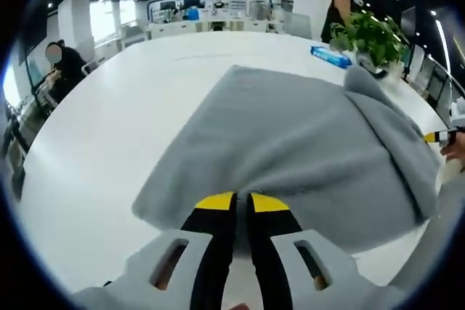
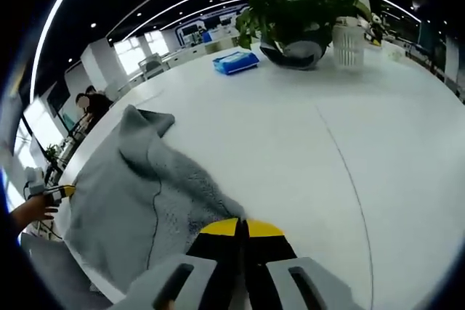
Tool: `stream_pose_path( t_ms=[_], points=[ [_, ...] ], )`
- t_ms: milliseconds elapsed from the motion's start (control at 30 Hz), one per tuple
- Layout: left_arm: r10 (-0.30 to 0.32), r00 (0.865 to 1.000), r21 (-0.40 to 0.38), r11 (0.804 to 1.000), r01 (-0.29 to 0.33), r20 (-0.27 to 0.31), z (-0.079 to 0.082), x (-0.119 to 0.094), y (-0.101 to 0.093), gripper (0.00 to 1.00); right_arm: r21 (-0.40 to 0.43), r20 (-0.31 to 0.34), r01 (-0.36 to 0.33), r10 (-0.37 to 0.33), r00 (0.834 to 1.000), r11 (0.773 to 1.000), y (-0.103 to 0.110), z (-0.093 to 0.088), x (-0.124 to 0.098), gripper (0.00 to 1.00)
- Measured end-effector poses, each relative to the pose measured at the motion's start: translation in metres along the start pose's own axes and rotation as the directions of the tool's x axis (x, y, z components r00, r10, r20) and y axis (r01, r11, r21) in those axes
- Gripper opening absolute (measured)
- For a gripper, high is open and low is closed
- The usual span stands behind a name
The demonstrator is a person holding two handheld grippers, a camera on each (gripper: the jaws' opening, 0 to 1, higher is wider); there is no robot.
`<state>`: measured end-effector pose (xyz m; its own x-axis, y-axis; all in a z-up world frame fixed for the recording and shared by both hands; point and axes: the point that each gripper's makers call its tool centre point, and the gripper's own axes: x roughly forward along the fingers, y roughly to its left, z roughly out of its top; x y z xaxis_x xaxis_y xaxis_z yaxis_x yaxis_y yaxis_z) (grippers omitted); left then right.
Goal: Open the folded towel by lifting each exposed corner and separating the folded layers until the towel lies flat within the target outline without major curled edges
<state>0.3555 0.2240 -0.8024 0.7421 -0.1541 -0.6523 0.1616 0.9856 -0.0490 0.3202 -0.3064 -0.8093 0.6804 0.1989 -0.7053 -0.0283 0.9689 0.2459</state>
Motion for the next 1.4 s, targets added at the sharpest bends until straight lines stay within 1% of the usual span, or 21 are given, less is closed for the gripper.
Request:
stream_pose_path(
  t_ms=[167,467,567,633,900,1067,1300,1400],
  points=[
    [0.038,0.999,-0.025,0.999,-0.038,0.006,-0.004,-0.006,0.021,0.07,-0.022,-0.003,0.005,-0.005,1.0,1.0,0.0,0.0,-0.001,0.0],
    [0.078,0.997,-0.055,0.995,-0.077,0.019,-0.011,-0.015,0.039,0.07,-0.03,0.001,0.0,0.0,1.0,1.0,0.001,0.0,-0.002,0.0],
    [0.085,0.996,-0.061,0.995,-0.083,0.02,-0.013,-0.018,0.041,0.07,-0.065,0.002,0.025,-0.024,1.0,0.998,-0.004,0.0,-0.004,0.0],
    [0.093,0.995,-0.071,0.993,-0.091,0.021,-0.014,-0.02,0.048,0.07,-0.064,0.003,0.026,-0.026,1.0,0.998,-0.007,0.0,-0.005,0.0],
    [0.131,0.991,-0.114,0.985,-0.127,0.033,-0.022,-0.031,0.065,0.07,-0.048,0.014,0.047,-0.046,0.999,0.998,-0.016,-0.002,-0.011,0.0],
    [0.152,0.988,-0.13,0.981,-0.147,0.036,-0.027,-0.037,0.071,0.07,-0.052,0.021,0.056,-0.055,0.998,0.997,-0.017,-0.005,-0.014,0.0],
    [0.183,0.982,-0.155,0.973,-0.172,0.056,-0.035,-0.046,0.076,0.07,-0.061,0.03,0.064,-0.062,0.998,0.996,-0.019,-0.008,-0.02,0.0],
    [0.193,0.979,-0.172,0.969,-0.18,0.062,-0.039,-0.049,0.078,0.07,-0.07,0.033,0.071,-0.069,0.997,0.995,-0.022,-0.012,-0.024,0.0]
  ],
)
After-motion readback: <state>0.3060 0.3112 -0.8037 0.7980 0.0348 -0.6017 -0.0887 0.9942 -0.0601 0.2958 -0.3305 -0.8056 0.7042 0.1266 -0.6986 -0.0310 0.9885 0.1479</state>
